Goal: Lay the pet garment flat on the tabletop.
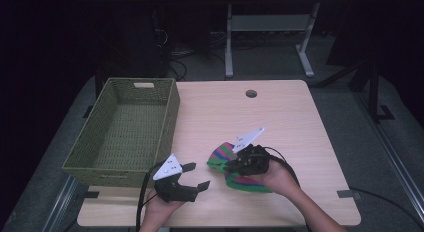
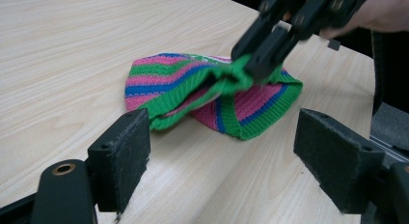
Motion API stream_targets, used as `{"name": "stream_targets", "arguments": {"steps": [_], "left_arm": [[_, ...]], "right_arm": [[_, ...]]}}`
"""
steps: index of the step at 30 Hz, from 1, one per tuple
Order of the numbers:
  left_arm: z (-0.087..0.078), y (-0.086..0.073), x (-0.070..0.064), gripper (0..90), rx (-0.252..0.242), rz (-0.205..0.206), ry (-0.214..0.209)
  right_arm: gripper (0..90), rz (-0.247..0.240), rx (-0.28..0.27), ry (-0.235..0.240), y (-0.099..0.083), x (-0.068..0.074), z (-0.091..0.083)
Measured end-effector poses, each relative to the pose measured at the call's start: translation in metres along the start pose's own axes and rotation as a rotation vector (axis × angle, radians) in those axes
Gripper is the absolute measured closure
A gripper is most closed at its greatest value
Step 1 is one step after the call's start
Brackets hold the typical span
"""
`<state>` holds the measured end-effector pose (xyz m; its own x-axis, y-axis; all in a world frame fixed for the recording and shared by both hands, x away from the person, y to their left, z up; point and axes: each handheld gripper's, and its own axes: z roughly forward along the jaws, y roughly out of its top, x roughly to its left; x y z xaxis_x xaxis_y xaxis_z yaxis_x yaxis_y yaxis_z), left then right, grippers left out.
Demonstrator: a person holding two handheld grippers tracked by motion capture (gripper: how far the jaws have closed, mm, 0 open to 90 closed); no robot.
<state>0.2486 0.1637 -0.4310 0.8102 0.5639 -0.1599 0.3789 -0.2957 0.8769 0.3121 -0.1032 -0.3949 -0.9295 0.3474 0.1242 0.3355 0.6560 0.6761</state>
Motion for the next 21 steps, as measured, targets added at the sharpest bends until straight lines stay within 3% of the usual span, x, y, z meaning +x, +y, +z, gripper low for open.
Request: {"name": "stream_targets", "arguments": {"steps": [11, 21], "left_arm": [[0.011, 0.008, -0.009, 21.1, 0.005, 0.039, -0.011], [0.022, 0.013, 0.000, 22.9, 0.008, 0.067, -0.016]], "right_arm": [[80.2, 0.015, -0.093, 0.022, -0.001, -0.008, -0.042], [80.1, 0.010, -0.160, 0.036, 0.001, -0.013, -0.073]]}}
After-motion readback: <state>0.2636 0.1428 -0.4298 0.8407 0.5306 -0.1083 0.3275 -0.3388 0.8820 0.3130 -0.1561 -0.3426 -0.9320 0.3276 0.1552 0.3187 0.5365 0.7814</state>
